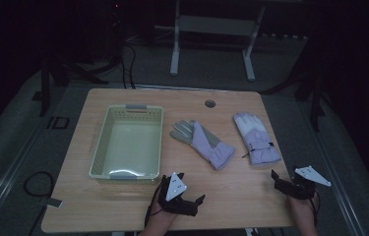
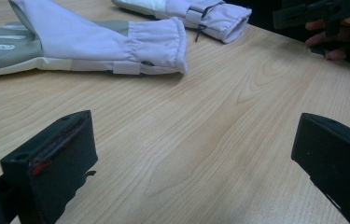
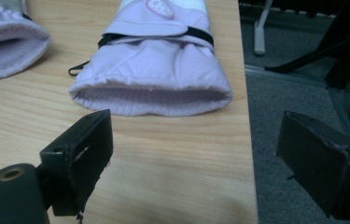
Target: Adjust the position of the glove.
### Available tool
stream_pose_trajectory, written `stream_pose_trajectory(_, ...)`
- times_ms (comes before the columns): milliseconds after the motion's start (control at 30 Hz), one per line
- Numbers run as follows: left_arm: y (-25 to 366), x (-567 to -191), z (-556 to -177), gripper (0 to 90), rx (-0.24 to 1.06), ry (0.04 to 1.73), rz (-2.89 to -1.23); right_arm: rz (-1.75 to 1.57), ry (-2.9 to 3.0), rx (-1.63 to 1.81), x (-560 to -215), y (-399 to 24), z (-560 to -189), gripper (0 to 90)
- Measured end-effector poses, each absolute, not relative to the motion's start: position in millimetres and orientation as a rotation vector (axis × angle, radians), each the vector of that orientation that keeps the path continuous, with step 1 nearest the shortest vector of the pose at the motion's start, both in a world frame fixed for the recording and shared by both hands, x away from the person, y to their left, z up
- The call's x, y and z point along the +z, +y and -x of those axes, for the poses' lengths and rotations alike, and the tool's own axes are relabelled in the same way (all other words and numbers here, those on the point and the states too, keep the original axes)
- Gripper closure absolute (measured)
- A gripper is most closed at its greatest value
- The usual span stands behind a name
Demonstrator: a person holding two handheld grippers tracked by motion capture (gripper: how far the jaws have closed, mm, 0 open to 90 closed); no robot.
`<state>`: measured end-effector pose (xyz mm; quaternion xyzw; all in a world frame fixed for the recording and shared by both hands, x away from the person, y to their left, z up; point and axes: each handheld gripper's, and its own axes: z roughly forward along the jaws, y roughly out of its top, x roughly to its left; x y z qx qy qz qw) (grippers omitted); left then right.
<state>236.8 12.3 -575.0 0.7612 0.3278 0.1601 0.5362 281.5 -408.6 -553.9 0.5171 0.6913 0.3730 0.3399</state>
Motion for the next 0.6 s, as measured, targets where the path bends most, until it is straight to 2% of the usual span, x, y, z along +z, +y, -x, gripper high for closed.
stream_pose_trajectory(333,12,-575,-237,0.2,0.382,0.781,-1.812,-1.377,1.793,0.941,-553,-406,-277,10.9)
stream_pose_trajectory(500,12,-575,-237,0.2,0.381,0.78,-1.812,-1.433,1.805,0.907,-540,-407,-278,10.9)
stream_pose_trajectory(533,13,-575,-237,0.2,0.381,0.782,-1.811,-1.447,1.818,0.916,-538,-407,-279,11.5)
stream_pose_trajectory(567,12,-575,-237,0.2,0.382,0.783,-1.811,-1.466,1.844,0.944,-535,-408,-281,16.1)
stream_pose_trajectory(600,12,-575,-237,0.2,0.383,0.782,-1.811,-1.475,1.863,0.959,-532,-408,-282,15.7)
